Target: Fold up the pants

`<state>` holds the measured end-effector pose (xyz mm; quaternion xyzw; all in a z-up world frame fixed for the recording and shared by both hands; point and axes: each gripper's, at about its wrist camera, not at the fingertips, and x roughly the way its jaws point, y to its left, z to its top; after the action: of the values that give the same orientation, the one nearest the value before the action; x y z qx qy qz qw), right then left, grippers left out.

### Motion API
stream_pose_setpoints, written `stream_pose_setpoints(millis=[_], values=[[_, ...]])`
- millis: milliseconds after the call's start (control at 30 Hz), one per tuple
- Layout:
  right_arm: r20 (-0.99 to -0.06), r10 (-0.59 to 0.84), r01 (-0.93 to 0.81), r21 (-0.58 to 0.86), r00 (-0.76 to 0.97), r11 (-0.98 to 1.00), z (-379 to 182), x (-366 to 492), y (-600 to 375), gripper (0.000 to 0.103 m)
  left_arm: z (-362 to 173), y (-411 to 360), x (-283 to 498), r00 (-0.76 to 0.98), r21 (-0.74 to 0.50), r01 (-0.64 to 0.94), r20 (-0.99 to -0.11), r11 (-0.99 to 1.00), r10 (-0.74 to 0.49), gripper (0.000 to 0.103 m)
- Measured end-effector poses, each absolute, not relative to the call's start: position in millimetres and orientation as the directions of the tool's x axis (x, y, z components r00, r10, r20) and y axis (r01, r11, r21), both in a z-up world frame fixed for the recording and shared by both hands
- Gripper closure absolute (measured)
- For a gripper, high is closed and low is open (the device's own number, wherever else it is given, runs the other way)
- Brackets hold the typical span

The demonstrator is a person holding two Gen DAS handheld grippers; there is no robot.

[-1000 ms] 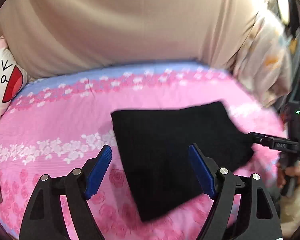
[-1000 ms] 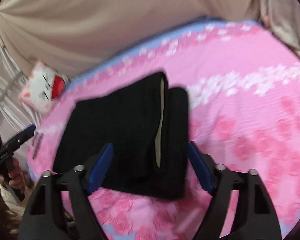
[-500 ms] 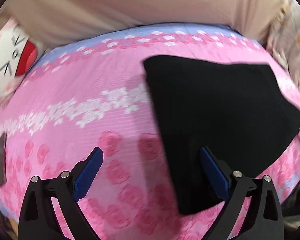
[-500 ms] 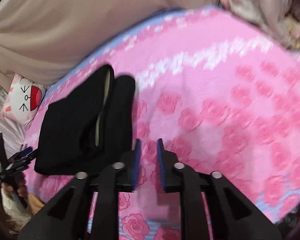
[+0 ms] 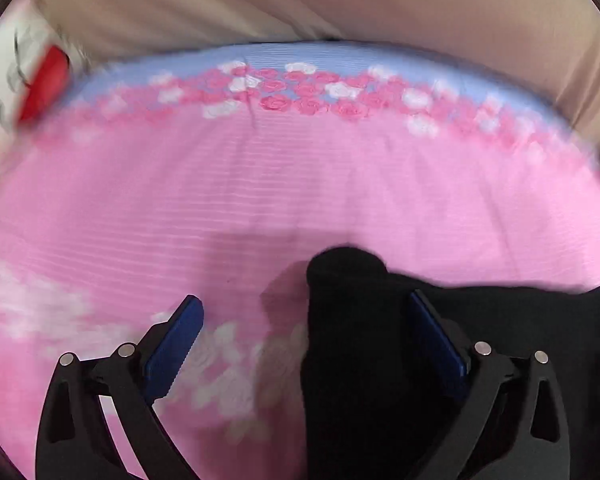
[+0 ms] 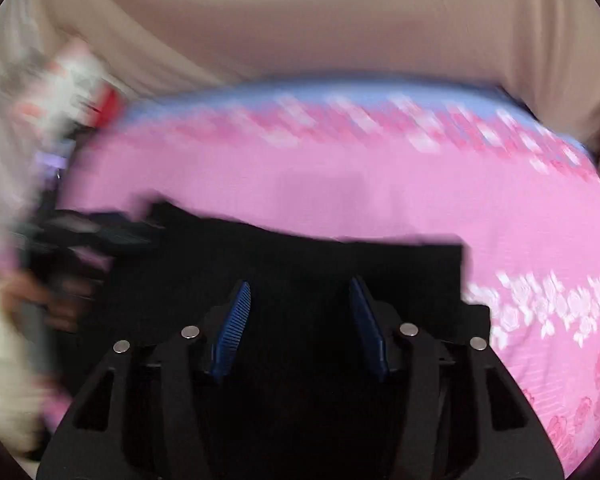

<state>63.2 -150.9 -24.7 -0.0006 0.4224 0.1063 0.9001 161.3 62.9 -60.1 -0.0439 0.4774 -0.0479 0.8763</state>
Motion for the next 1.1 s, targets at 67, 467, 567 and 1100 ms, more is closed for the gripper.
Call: stream_pose_setpoints(millis=[67, 467, 567, 1100], values=[[-0.735, 0.213, -0.2, 0.107, 0.644, 0.974, -26, 62, -156, 0.054, -58, 61, 158, 0.552, -0.086, 0.053, -0.828, 0.995, -0.101, 0.005], [-0.713, 0.239, 0.059, 0.365, 0.659, 0.929, 14, -42, -289, 0.017, -20, 108, 67, 0.506, -0.279, 0.176, -0.797, 0.944, -0.33, 0.005], [-0.735, 0.329, 0.081, 0.461, 0.593, 0.884, -11, -56, -306, 0.017, -40, 95, 45, 0.352, -0.365, 0.271, -0.824, 0.891, -0.445, 0.005], [-0.616, 0.626, -0.082, 0.678, 0.478, 0.73, -51, -31, -263, 0.005, -59, 47, 56, 0.295, -0.396, 0.364, -0.809, 0.843, -0.508, 0.007]])
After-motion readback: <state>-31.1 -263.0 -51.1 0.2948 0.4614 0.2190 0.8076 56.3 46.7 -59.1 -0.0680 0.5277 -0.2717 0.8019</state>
